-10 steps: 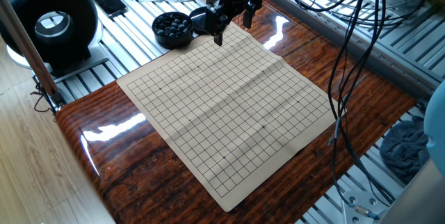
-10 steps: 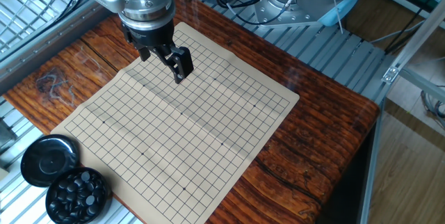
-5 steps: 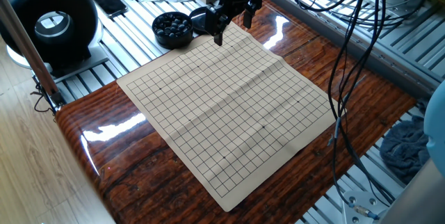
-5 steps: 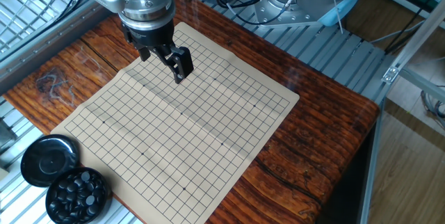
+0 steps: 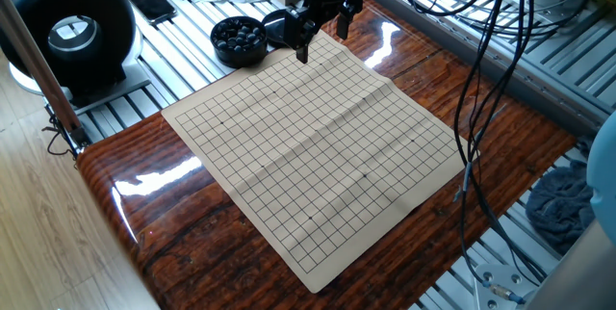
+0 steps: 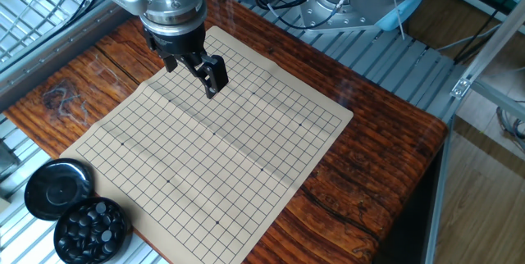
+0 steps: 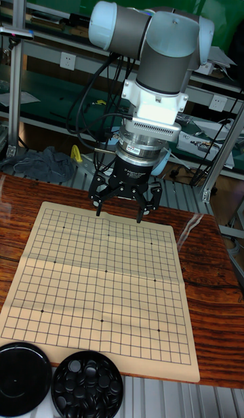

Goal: Play the first move as black on the 3-4 point in the upper right corner of the Go board

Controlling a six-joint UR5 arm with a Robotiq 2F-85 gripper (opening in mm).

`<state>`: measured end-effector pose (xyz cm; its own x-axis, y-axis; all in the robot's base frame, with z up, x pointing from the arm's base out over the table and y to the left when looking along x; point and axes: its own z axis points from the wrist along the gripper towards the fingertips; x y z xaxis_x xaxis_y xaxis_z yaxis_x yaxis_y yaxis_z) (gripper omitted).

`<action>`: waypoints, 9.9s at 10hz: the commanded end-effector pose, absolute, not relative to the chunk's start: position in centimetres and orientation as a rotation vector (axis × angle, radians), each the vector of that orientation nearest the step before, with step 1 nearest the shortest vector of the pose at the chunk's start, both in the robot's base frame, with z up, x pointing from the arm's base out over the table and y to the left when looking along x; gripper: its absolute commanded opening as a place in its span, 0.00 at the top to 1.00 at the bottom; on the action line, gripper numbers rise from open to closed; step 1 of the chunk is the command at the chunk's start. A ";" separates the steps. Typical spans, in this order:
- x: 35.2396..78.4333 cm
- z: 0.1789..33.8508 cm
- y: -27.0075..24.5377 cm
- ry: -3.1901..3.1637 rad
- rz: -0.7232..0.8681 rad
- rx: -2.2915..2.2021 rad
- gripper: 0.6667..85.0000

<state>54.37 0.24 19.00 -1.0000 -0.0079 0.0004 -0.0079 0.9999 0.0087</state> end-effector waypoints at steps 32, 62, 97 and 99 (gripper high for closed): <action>64.3 18.4 -1.2 -3.211 -0.116 0.165 0.93; 72.5 22.6 3.4 -3.190 0.027 0.231 0.82; 81.5 17.0 1.7 -3.207 -0.050 0.403 0.61; 81.8 15.7 1.8 -3.218 -0.057 0.418 0.61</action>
